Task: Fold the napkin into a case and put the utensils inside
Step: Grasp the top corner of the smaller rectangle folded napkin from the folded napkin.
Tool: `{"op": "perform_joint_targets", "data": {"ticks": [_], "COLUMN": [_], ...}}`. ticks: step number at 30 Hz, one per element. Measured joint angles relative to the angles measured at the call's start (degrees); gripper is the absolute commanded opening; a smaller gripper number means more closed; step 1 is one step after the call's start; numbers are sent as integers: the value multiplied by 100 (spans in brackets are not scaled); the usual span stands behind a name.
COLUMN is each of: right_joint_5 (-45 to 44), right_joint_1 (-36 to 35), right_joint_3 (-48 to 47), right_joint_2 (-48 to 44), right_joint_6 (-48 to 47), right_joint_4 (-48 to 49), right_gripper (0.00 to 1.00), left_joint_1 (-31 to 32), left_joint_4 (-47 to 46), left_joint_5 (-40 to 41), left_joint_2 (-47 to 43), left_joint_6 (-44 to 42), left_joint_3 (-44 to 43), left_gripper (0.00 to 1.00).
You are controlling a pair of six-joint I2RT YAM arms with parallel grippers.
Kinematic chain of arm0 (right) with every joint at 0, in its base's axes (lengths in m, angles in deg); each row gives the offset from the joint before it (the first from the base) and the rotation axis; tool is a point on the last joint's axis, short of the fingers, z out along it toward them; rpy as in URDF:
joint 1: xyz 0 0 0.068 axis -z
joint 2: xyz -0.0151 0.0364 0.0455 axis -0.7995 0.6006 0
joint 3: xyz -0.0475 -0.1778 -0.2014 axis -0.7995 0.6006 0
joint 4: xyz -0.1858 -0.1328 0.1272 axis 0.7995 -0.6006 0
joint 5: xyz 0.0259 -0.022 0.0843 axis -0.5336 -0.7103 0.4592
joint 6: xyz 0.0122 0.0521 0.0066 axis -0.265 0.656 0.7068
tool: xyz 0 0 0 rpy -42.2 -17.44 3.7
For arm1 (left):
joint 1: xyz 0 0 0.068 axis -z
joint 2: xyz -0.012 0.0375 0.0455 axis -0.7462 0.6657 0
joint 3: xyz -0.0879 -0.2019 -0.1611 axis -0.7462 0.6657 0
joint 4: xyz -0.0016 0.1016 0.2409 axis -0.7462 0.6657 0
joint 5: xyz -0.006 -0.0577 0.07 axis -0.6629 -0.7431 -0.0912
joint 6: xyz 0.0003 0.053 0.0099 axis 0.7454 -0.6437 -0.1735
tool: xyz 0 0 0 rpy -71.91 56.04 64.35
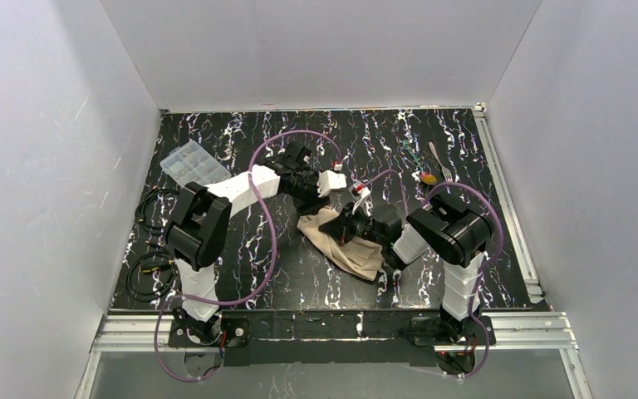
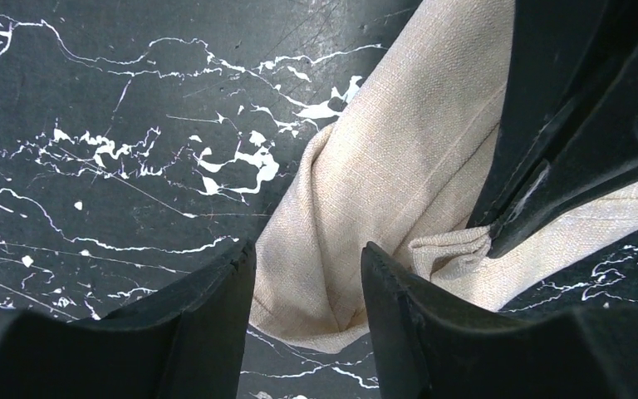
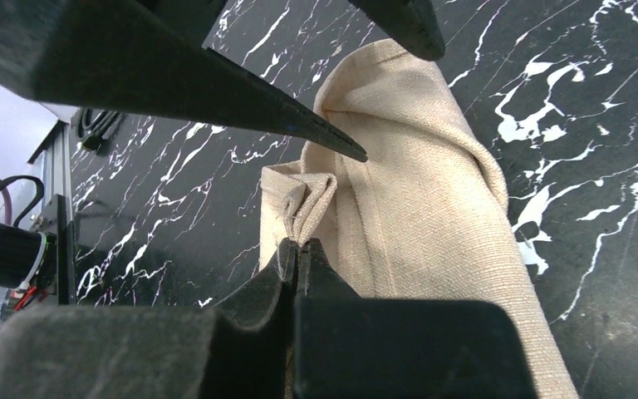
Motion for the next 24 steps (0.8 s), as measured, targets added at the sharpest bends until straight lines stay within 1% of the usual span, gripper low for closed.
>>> {"op": "perform_joint_targets", "data": {"ticks": [2, 5, 9, 11, 14, 19, 24], "right_joint_5": [35, 83, 118, 125, 155, 188, 280], "right_joint_1": [44, 90, 109, 109, 109, 118, 214], "right_joint_3": [0, 0, -2, -28, -151, -444, -774], "right_joint_2": [24, 24, 24, 24, 24, 22, 20], "right_joint_6": [72, 166, 214, 219, 221, 223, 201], "right_joint_4": [74, 116, 92, 37, -111, -610, -1309], "right_gripper": [1, 1, 1, 1, 1, 1, 1], "left_joint_1": [0, 0, 0, 0, 0, 0, -2], "left_joint_4": [-9, -26, -44, -48, -105, -151, -181], "left_joint_5": [24, 74, 109, 118, 116, 116, 105], "left_joint_2": [48, 151, 273, 280, 280, 278, 221], "left_joint_6": [-15, -17, -31, -50, -68, -22, 50], "left_joint_3": [0, 2, 4, 13, 24, 103, 144], "left_gripper": [44, 34, 12, 5, 0, 0, 0]}}
